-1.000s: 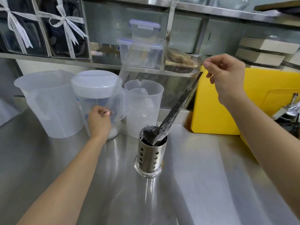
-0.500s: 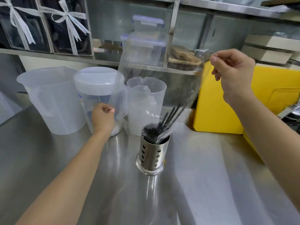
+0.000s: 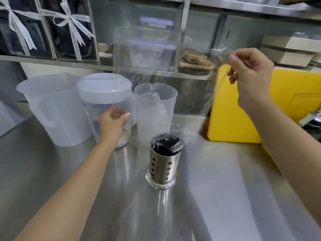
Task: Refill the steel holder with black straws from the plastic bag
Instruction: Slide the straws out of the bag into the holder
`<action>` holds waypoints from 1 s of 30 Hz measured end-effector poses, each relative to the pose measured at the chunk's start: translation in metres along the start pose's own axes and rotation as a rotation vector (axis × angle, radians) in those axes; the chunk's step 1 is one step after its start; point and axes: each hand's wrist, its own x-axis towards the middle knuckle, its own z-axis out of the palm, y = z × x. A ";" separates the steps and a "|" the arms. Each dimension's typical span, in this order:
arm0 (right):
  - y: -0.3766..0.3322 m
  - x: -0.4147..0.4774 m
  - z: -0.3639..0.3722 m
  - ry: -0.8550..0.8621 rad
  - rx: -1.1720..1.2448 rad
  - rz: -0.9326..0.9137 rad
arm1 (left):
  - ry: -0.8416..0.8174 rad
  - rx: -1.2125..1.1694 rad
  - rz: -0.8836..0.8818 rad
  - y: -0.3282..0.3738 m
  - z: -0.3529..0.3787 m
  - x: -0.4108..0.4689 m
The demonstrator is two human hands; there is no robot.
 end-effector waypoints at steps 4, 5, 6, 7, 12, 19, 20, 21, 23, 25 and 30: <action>-0.005 0.003 -0.005 0.019 0.041 0.004 | -0.012 -0.018 0.033 0.009 -0.002 0.000; -0.007 0.004 -0.007 0.020 0.051 0.009 | -0.015 -0.027 0.035 0.011 -0.002 0.000; -0.008 0.004 -0.008 0.020 0.061 0.016 | -0.020 -0.034 0.033 0.013 -0.003 0.000; -0.009 0.003 -0.009 0.016 0.068 0.025 | -0.022 -0.038 0.030 0.015 -0.004 0.000; -0.010 -0.003 -0.011 -0.109 0.101 0.118 | -0.039 -0.031 0.056 0.027 -0.005 -0.006; -0.010 -0.014 -0.027 -0.223 0.214 0.238 | -0.025 -0.064 0.050 0.049 -0.004 -0.012; -0.011 -0.014 -0.030 -0.206 0.217 0.221 | -0.025 -0.068 0.053 0.055 -0.004 -0.013; -0.015 -0.013 -0.033 -0.185 0.213 0.195 | -0.031 -0.071 0.060 0.061 -0.003 -0.014; -0.023 -0.009 -0.041 -0.127 0.218 0.149 | -0.056 -0.077 0.084 0.074 -0.002 -0.016; -0.036 -0.003 -0.048 -0.077 0.242 0.120 | -0.091 -0.072 0.116 0.088 -0.002 -0.018; -0.068 0.005 -0.063 -0.003 0.265 0.059 | -0.153 -0.085 0.176 0.119 0.003 -0.030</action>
